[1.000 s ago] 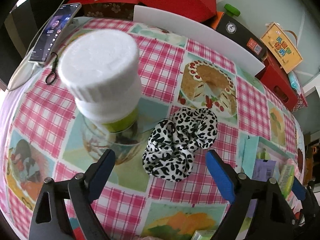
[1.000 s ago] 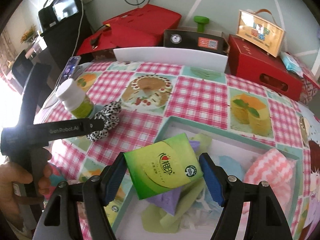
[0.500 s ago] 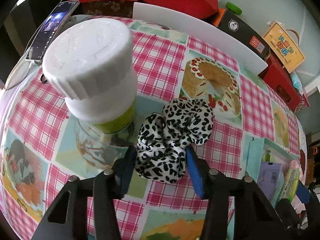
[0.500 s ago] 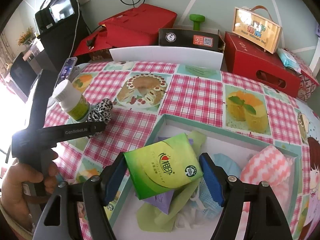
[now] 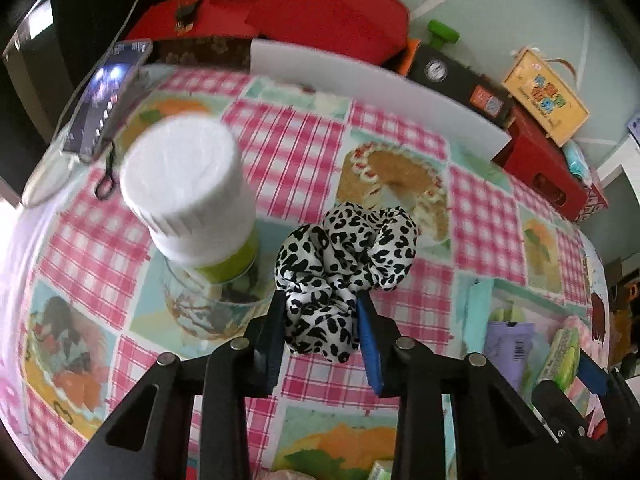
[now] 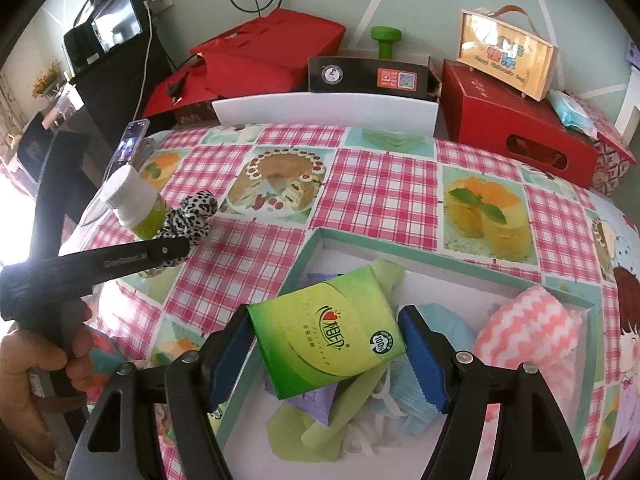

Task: Organize soft objects
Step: 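Grasp the leopard-print scrunchie with the left gripper while the right gripper grasps a green tissue pack, then carry the scrunchie over the tray with the left gripper while the right gripper carries the tissue pack there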

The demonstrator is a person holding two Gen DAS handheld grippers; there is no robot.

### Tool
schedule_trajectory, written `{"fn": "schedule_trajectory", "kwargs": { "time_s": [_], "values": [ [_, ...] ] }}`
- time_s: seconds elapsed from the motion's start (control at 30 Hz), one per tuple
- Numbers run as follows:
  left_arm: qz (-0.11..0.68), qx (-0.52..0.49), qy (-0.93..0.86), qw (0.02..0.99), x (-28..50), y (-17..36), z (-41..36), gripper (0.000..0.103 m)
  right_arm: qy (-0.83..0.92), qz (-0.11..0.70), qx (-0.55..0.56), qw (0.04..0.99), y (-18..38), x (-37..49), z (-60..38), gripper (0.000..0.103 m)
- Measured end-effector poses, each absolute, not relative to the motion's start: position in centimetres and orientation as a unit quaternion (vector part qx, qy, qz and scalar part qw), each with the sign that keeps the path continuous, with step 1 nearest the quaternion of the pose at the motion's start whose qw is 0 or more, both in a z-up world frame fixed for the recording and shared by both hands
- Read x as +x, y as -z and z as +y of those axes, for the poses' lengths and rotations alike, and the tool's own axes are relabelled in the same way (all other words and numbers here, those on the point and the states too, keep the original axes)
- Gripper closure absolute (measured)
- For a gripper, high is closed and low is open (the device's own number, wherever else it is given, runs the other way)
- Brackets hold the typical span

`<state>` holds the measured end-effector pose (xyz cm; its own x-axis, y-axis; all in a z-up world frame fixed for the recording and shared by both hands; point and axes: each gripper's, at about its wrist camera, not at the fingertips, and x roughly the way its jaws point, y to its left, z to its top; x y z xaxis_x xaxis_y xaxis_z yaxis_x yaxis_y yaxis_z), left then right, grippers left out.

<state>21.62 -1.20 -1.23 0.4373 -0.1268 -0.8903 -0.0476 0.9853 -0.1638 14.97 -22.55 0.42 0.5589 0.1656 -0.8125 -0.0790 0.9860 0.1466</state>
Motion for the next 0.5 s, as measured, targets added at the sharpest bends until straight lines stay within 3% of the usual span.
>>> {"fn": "schedule_trajectory", "kwargs": {
  "time_s": [0.5],
  "values": [
    [0.444,-0.036,0.097,0.890,18.3,-7.0,-6.0,0.068,0.000,0.405,0.071,0.912,-5.3,12.3,-27.9,0.027]
  ]
}}
